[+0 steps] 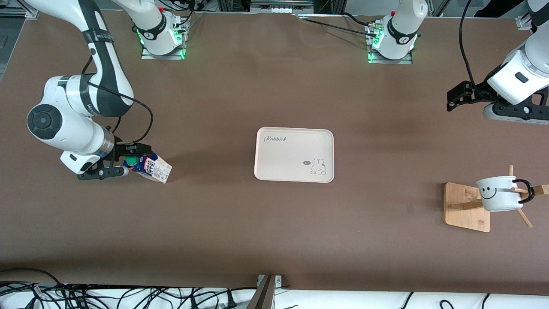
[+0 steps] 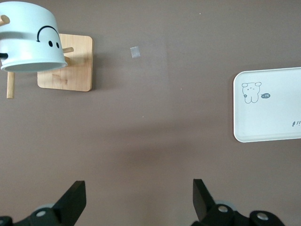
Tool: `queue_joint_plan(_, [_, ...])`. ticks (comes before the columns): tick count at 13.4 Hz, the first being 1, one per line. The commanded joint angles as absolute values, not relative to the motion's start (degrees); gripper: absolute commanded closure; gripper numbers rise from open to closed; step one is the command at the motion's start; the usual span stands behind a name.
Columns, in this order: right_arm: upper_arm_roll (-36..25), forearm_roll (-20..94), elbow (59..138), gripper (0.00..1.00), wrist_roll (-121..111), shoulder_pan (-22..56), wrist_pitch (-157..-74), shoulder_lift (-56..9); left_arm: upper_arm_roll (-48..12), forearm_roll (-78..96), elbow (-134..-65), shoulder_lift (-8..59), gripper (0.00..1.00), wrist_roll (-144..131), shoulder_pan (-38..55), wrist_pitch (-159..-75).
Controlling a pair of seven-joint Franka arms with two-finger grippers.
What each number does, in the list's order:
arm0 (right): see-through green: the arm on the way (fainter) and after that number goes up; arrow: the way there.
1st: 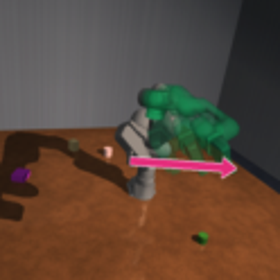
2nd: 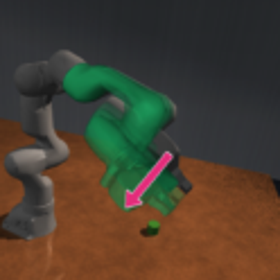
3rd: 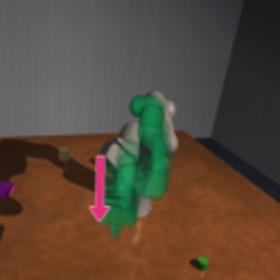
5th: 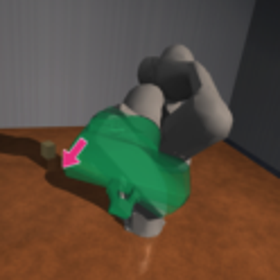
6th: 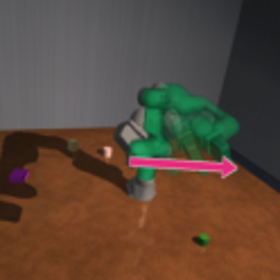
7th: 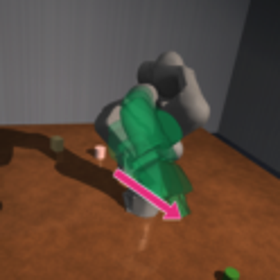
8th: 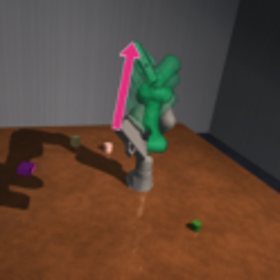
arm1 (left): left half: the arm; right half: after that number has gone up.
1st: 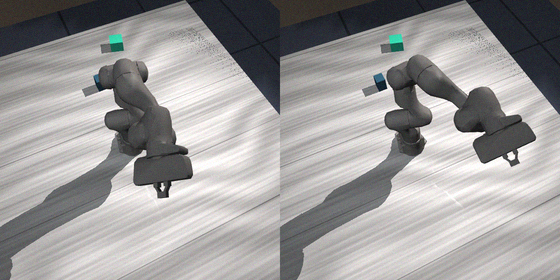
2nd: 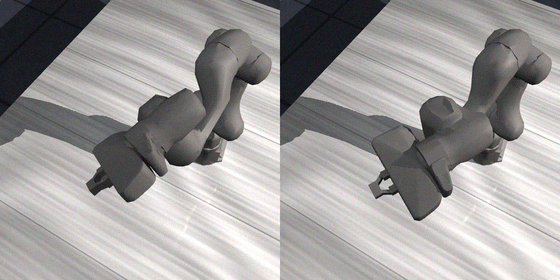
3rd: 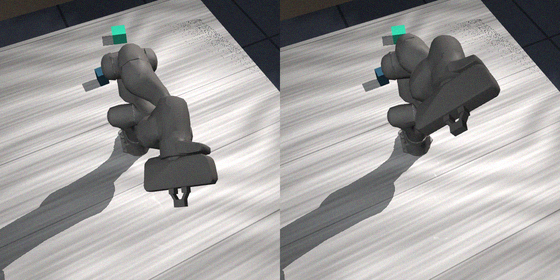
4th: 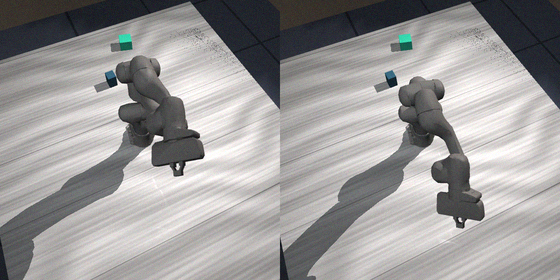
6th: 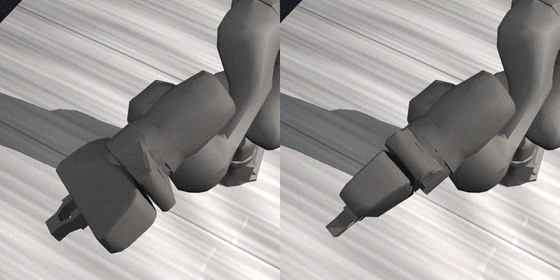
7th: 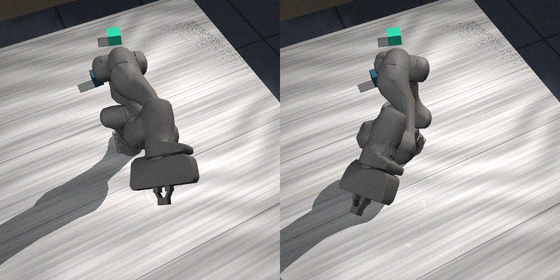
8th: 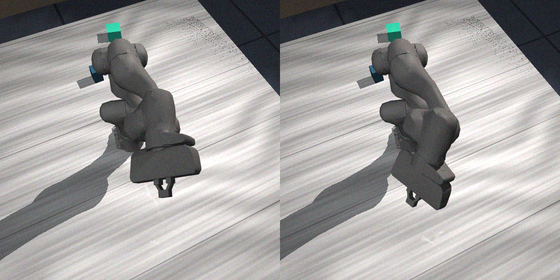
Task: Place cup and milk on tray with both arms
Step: 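Close the right gripper on the milk carton's green cap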
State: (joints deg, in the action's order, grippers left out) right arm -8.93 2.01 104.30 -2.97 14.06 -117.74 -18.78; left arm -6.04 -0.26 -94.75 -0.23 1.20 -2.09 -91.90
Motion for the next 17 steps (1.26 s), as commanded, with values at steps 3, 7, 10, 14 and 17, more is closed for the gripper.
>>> queue_joint_plan(3, [-9.4,3.2,102.2,0.01,-2.5,14.1,-112.0,-16.5,-6.1,-1.0,-92.9,0.5,0.00,1.4,-1.8,-90.4])
queue_joint_plan(7, [-9.6,3.5,100.5,0.00,-3.0,13.9,-110.6,-17.0,-6.2,-1.0,-92.9,0.5,0.00,1.3,-1.8,-90.4])
queue_joint_plan(10, [-9.5,5.0,100.5,0.01,-2.9,13.7,-113.5,-18.4,-6.2,-1.0,-92.9,0.5,0.00,1.4,-1.8,-90.4])
queue_joint_plan(14, [-9.4,5.5,100.5,0.00,-2.9,14.0,-115.7,-20.2,-6.2,-1.0,-92.9,0.5,0.00,1.4,-1.8,-90.4])
queue_joint_plan(17, [-9.4,5.5,100.9,0.01,-2.9,14.0,-116.8,-21.6,-6.2,-1.0,-92.9,0.5,0.00,1.4,-1.8,-90.4])
